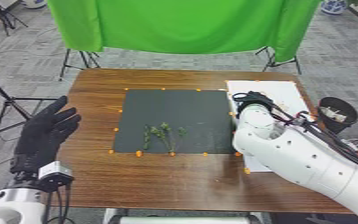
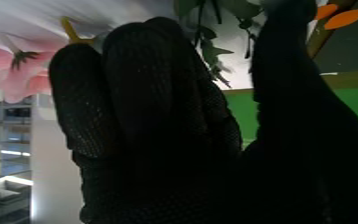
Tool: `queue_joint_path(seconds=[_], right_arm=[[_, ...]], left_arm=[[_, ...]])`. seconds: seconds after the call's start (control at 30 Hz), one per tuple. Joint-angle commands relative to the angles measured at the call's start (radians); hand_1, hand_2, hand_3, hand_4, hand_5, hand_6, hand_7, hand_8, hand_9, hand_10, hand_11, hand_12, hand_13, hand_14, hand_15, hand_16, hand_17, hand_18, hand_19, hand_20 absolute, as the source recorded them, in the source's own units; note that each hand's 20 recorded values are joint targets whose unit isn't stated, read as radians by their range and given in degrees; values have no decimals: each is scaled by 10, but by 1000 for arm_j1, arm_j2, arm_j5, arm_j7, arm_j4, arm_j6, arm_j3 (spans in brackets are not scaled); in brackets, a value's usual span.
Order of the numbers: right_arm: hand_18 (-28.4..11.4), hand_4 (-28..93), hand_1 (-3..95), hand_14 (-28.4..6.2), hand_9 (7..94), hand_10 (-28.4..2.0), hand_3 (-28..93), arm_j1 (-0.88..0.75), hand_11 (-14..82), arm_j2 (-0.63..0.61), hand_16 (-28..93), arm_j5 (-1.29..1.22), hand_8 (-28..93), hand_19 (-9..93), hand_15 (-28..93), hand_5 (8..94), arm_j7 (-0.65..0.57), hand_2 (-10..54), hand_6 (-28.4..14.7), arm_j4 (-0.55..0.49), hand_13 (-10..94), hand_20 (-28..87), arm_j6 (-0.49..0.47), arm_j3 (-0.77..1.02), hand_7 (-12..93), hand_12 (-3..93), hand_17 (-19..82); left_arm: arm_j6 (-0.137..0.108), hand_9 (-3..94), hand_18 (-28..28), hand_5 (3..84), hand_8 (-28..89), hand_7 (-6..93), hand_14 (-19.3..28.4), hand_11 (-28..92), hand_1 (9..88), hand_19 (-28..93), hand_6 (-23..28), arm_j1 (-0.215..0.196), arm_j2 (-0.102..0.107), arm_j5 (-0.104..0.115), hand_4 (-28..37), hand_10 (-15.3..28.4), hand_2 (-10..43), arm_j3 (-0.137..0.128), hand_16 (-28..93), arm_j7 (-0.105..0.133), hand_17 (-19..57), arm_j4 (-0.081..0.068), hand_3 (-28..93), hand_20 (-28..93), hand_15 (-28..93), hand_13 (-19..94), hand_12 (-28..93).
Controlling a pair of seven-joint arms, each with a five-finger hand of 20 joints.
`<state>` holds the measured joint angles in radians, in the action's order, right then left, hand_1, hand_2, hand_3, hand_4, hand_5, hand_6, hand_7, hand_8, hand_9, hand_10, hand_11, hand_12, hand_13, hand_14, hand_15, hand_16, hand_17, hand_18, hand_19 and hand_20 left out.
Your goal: Arrange flowers
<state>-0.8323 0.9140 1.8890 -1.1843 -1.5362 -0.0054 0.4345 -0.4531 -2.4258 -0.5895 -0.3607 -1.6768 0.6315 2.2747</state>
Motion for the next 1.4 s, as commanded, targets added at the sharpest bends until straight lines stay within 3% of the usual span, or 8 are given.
queue_joint_path(seconds=[0.03,0.23,0.27,0.6,0.93,1.23,1.33,1.4], right_arm=[[-111,-275,569,-62,880,-95,674,-103,182,37,142,-67,47,932,530,820,51,-92,-5,27,823,-182,-48,-35,205,275,596],[-115,-281,577,-57,884,-104,693,-111,197,27,158,-52,123,932,556,809,79,-79,-11,20,821,-74,-33,-29,229,277,579],[-115,-282,574,-56,883,-106,699,-108,208,25,157,-54,134,932,561,808,85,-76,-11,18,822,-44,-21,-30,233,272,576],[-116,-254,546,-41,889,-106,746,-84,285,-4,155,11,242,932,625,820,52,-76,-23,14,838,185,133,-61,235,267,586],[-129,-252,528,-40,871,-94,778,-53,342,-34,161,38,274,932,685,802,31,-62,-12,-2,829,297,174,-59,271,288,582],[-131,-234,500,-40,848,-95,809,-20,404,-46,160,64,272,932,725,779,38,-42,-13,-8,821,368,237,-72,328,297,582],[-131,-229,494,-40,843,-95,814,-4,418,-49,160,75,270,932,730,775,39,-38,-14,-5,820,377,253,-81,341,294,582],[-130,-224,490,-39,841,-95,817,3,423,-49,160,77,271,932,732,771,43,-37,-14,-5,819,379,254,-80,348,293,583]], left_arm=[[13,322,204,385,-78,99,233,286,305,416,99,-8,-15,-4,-205,187,71,-2,-110,-5,-101,-2,658,73,474,178,107],[33,321,204,385,-78,98,233,286,305,416,100,-15,-32,9,-206,188,72,-9,-110,-3,-101,0,657,73,473,178,106],[20,321,204,385,-78,98,233,286,305,416,101,-18,-20,15,-206,187,72,-6,-110,9,-101,2,657,73,473,178,106],[23,322,204,385,-77,98,234,286,305,417,100,-24,-50,-9,-208,188,72,-12,-110,-18,-101,7,658,73,474,178,106],[5,322,203,386,-77,98,233,286,304,417,101,-45,-10,33,-208,188,72,-8,-110,29,-101,12,659,72,474,178,107],[3,322,203,386,-77,98,233,285,303,417,101,-51,-24,22,-208,188,72,-11,-110,20,-101,15,658,72,474,178,107],[-3,322,203,386,-77,98,234,286,303,417,101,-58,1,46,-209,188,73,-2,-110,51,-101,15,657,73,474,178,107],[-4,322,203,386,-77,98,233,286,303,417,101,-55,-1,42,-208,188,73,1,-110,47,-101,14,656,72,474,178,106]])
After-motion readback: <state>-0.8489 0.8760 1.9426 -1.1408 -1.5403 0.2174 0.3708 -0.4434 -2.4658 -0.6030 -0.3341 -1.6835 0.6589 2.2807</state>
